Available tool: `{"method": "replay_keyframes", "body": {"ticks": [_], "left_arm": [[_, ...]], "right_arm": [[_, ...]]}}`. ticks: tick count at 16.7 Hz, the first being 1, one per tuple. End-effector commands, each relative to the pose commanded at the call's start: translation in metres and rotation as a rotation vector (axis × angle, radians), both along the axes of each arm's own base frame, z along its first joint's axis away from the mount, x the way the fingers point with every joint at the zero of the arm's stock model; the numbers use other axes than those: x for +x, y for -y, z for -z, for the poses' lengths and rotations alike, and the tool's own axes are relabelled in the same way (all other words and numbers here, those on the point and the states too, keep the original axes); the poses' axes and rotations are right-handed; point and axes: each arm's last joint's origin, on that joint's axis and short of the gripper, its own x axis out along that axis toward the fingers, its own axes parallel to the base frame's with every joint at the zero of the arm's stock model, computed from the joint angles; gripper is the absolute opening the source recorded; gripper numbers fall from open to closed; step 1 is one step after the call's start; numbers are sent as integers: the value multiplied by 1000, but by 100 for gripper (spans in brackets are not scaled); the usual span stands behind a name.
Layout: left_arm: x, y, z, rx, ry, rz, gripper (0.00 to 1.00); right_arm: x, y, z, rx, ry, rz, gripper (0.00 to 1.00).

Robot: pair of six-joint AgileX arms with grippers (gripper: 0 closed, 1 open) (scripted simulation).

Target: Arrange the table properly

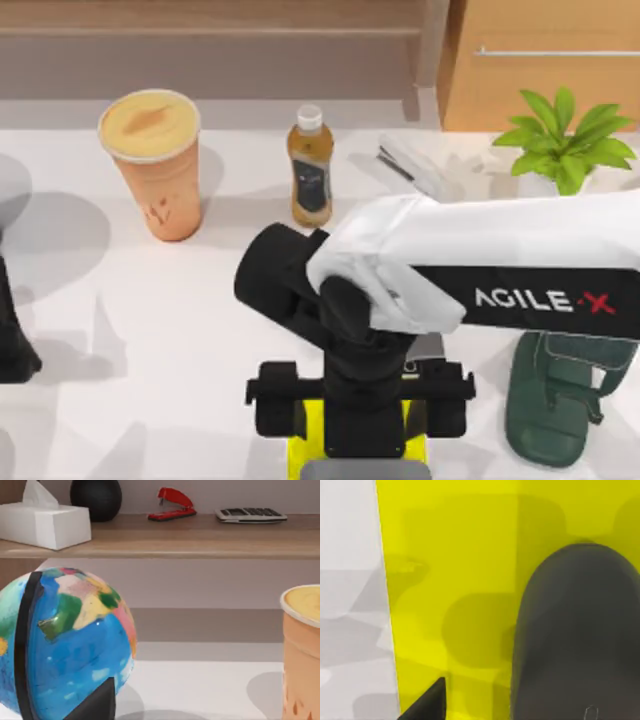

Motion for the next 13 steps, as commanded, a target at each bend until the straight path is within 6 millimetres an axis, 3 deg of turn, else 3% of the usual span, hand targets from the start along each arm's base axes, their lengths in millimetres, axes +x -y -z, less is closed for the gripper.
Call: {"method": "replay_keyframes", "body": {"ticks": [7, 10, 13], "left_arm": [[0, 0, 0, 0, 0, 0, 100], [0, 0, 0, 0, 0, 0, 100], [0, 0, 0, 0, 0, 0, 100]], "right_arm": [[5, -1, -7, 18, 18, 38, 100], [19, -2, -16, 42, 51, 183, 100], [39, -1, -22, 56, 77, 433, 100]]}}
